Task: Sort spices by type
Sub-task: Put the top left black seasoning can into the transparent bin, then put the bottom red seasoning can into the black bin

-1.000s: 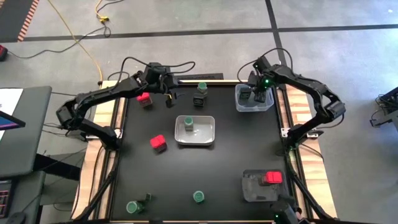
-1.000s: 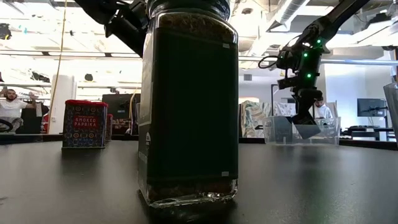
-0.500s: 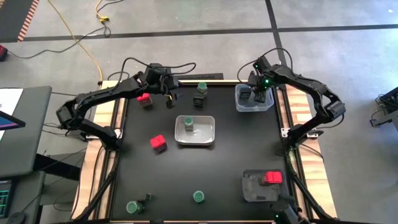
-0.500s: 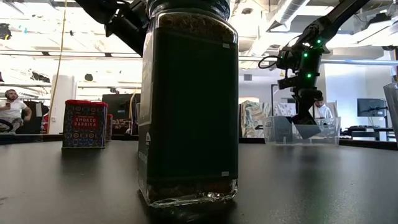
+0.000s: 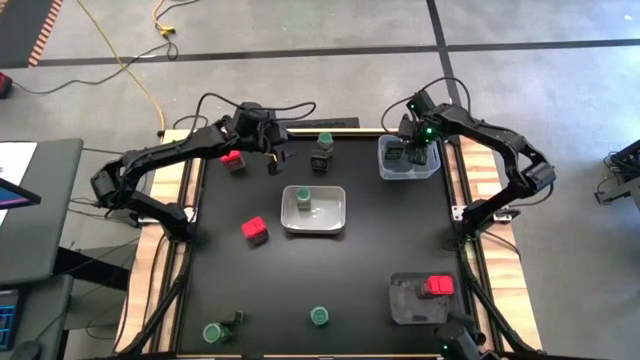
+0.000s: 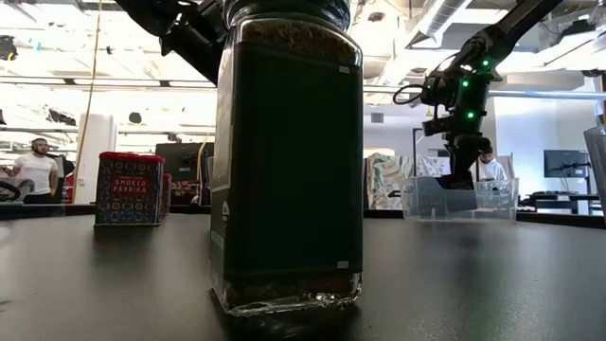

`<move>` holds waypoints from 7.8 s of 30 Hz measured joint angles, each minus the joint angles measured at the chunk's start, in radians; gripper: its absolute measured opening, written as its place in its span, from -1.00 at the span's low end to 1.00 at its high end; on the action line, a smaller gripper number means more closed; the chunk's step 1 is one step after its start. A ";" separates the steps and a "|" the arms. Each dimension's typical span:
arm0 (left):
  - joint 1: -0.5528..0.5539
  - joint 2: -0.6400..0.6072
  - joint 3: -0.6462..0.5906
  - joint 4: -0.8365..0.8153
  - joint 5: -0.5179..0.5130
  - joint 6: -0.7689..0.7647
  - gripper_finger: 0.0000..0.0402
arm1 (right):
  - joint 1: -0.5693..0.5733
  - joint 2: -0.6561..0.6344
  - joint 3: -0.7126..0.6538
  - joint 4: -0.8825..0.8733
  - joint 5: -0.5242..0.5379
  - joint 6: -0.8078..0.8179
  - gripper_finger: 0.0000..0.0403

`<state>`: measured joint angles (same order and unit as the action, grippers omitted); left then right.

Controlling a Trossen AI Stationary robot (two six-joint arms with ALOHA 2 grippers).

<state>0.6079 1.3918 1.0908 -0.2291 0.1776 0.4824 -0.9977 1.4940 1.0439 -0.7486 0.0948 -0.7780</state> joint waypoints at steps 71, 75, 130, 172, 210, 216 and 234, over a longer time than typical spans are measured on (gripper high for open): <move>0.000 0.000 0.000 0.001 0.000 -0.012 0.24 | 0.035 -0.081 0.078 -0.048 0.116 0.036 0.14; 0.000 0.000 0.000 0.001 0.000 -0.019 0.24 | 0.037 -0.152 0.109 -0.087 0.116 0.146 0.14; -0.486 -0.700 -0.475 -0.023 -0.458 -0.706 0.24 | 1.048 -0.535 -0.123 0.090 0.229 1.199 -0.15; -0.592 -0.664 -0.490 -0.026 -0.489 -0.711 0.24 | 0.975 -0.490 -0.215 0.267 0.229 1.355 -0.16; -0.592 -0.499 -0.392 -0.510 -0.309 -0.983 0.24 | 0.975 -0.489 -0.214 0.267 0.229 1.355 -0.16; -0.619 -0.453 -0.391 -0.522 -0.260 -0.985 0.24 | 0.975 -0.489 -0.214 0.266 0.229 1.355 -0.16; -0.674 -0.441 -0.391 -0.545 -0.272 -1.003 0.24 | 0.975 -0.489 -0.214 0.271 0.229 1.350 -0.16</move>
<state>-0.0658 0.9508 0.6998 -0.7738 -0.0941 -0.5209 -0.0223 1.0046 0.8299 -0.4778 0.3233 0.5724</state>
